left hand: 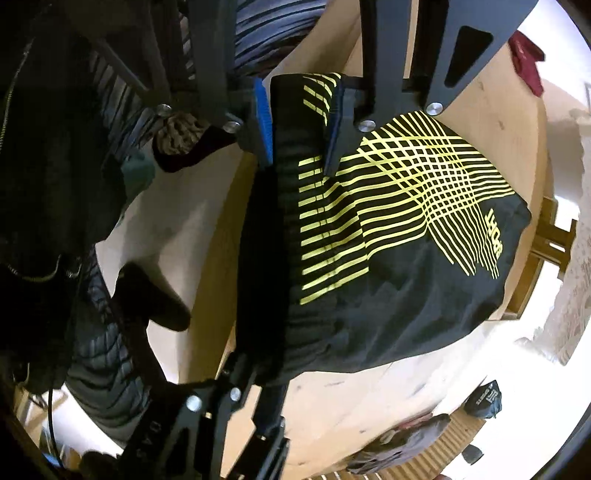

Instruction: Fold clothes

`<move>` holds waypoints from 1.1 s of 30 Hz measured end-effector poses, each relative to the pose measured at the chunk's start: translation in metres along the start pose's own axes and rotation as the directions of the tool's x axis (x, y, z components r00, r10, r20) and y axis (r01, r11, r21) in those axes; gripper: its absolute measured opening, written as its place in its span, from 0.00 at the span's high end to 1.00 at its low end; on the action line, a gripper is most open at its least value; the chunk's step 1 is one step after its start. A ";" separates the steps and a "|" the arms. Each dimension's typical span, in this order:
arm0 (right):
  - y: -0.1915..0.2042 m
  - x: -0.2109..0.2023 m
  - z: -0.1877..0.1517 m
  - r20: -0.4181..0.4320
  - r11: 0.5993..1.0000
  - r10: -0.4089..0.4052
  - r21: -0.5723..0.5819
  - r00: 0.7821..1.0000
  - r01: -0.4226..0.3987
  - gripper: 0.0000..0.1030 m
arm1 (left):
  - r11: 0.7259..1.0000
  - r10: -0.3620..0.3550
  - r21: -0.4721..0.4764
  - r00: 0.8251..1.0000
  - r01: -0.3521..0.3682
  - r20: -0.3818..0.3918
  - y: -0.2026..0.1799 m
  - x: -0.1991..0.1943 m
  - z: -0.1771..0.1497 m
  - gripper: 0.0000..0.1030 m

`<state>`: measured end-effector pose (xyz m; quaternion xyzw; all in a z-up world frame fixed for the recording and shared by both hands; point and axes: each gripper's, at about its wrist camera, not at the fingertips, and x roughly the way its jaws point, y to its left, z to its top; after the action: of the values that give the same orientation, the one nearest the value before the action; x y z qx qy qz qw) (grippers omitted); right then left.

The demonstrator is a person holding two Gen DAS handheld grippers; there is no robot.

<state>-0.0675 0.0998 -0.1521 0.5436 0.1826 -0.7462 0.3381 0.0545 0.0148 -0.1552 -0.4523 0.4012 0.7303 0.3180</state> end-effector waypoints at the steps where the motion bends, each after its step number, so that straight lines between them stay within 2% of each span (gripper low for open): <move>1: 0.000 -0.001 0.002 0.004 1.000 0.001 -0.001 1.000 -0.001 0.80 | 1.000 -0.011 -0.008 1.000 0.011 0.001 0.002 -0.001 0.000 0.79; 4: 0.000 -0.006 0.007 0.007 1.000 0.003 -0.015 1.000 -0.003 0.84 | 0.997 -0.056 -0.053 0.998 0.056 0.004 0.010 -0.003 0.000 0.82; 6: 0.001 -0.013 0.010 0.007 1.000 0.001 -0.024 1.000 -0.001 0.85 | 0.994 -0.073 -0.082 0.997 0.075 0.018 0.019 -0.010 0.000 0.93; 8: 0.000 -0.021 0.014 0.011 1.000 0.005 -0.021 1.000 -0.005 0.85 | 0.990 -0.076 -0.113 0.996 0.081 0.046 0.031 -0.023 0.002 0.95; 12: -0.011 -0.036 0.025 0.012 1.000 0.015 0.014 1.000 -0.015 0.85 | 0.976 -0.095 -0.183 0.989 0.116 0.117 0.060 -0.046 0.003 0.95; 14: -0.011 -0.037 0.027 0.005 0.999 0.029 0.036 1.000 -0.029 0.85 | 0.978 -0.086 -0.178 0.987 0.111 0.139 0.063 -0.052 0.004 0.95; 17: -0.008 -0.027 0.023 -0.027 1.000 0.001 0.019 1.000 -0.001 0.85 | 0.981 -0.118 -0.132 0.980 0.140 0.159 0.047 -0.047 0.005 0.95; 19: -0.008 -0.016 0.017 -0.049 1.000 -0.007 0.021 0.999 0.008 0.85 | 0.982 -0.142 -0.104 0.980 0.157 0.139 0.033 -0.036 0.004 0.95; 21: -0.011 -0.006 0.013 -0.071 1.000 -0.001 0.030 0.998 0.003 0.85 | 0.980 -0.146 -0.115 0.980 0.161 0.133 0.026 -0.029 0.000 0.94; 22: -0.012 -0.004 0.011 -0.075 0.999 0.004 0.035 0.997 -0.002 0.85 | 0.979 -0.145 -0.125 0.981 0.162 0.132 0.024 -0.026 -0.002 0.92; 25: -0.013 0.001 0.006 -0.083 0.999 0.002 0.033 0.997 0.001 0.85 | 0.968 -0.148 -0.181 0.977 0.175 0.152 0.019 -0.027 -0.008 0.79; 26: -0.013 0.002 0.005 -0.079 0.999 -0.001 0.033 0.997 0.004 0.85 | 0.957 -0.160 -0.214 0.973 0.194 0.166 0.020 -0.031 -0.011 0.74; 27: -0.013 0.002 0.003 -0.075 1.000 -0.003 0.030 0.997 0.005 0.85 | 0.936 -0.192 -0.261 0.964 0.236 0.185 0.023 -0.034 -0.015 0.74; 29: -0.011 0.003 0.001 -0.069 1.000 0.009 -0.014 0.998 -0.010 0.85 | 0.870 -0.256 -0.370 0.940 0.326 0.224 0.032 -0.038 -0.025 0.74; 31: -0.009 0.004 -0.001 -0.059 1.000 0.011 -0.026 0.998 -0.012 0.84 | 0.796 -0.276 -0.484 0.930 0.362 0.241 0.038 -0.039 -0.035 0.74; 32: -0.009 0.004 -0.002 -0.058 0.999 0.016 -0.031 0.998 -0.018 0.84 | 0.791 -0.253 -0.514 0.942 0.332 0.220 0.035 -0.039 -0.037 0.74; 33: -0.008 0.004 -0.003 -0.057 0.999 0.022 -0.036 0.998 -0.024 0.84 | 0.800 -0.214 -0.530 0.959 0.281 0.185 0.030 -0.040 -0.039 0.74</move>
<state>-0.0715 0.1059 -0.1581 0.5602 0.1997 -0.7231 0.3513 0.0612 -0.0371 -0.1201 -0.5300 0.0920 0.7916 0.2898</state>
